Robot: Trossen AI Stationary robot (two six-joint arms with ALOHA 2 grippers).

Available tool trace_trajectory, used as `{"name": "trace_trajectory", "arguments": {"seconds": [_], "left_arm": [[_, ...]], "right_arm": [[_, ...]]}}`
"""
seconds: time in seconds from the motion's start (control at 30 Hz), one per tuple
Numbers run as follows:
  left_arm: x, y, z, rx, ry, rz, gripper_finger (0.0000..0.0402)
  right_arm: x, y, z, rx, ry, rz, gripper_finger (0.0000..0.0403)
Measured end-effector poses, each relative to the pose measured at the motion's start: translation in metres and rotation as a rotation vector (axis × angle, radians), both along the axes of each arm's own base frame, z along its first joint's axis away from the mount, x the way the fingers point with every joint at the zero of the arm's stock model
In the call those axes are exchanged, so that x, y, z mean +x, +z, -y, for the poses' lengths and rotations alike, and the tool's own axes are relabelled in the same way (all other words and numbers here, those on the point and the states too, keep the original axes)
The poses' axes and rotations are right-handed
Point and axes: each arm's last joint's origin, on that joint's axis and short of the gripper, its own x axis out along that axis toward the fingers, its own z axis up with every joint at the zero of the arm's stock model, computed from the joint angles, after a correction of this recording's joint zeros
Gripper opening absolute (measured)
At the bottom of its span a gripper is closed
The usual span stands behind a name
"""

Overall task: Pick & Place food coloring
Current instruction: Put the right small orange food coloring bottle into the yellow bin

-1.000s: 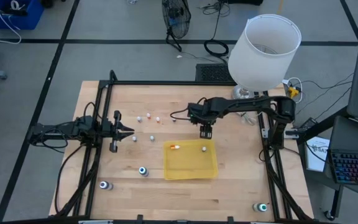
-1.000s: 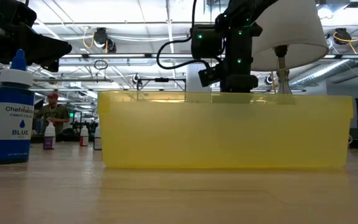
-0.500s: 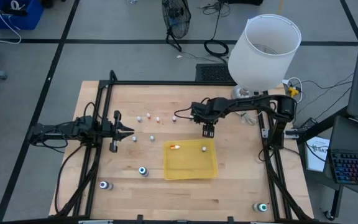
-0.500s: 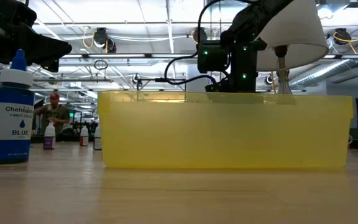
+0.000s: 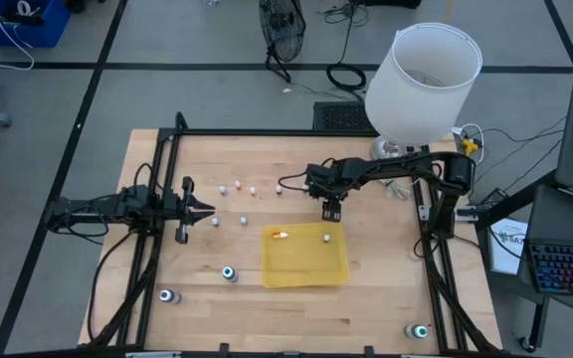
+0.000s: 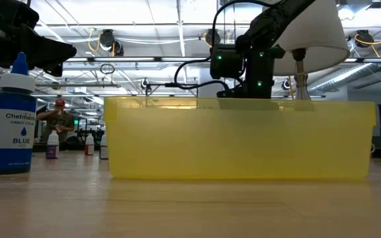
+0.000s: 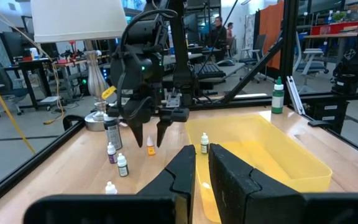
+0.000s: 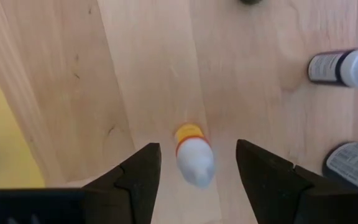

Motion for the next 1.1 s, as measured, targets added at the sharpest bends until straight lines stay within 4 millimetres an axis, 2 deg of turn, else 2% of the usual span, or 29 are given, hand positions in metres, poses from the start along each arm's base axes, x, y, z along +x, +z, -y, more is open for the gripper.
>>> {"name": "trace_trajectory", "arguments": {"seconds": [0.57,1.1], "left_arm": [[0.0000,-0.0001,0.0000,0.000,0.000,0.000,0.0051],[0.0000,-0.0001,0.0000,0.000,0.000,0.000,0.0051]], "right_arm": [[0.0002,0.0000,0.0000,-0.003,0.014,0.001,0.0191],[0.0002,0.0000,0.0000,-0.003,0.020,0.000,0.0060]]}}
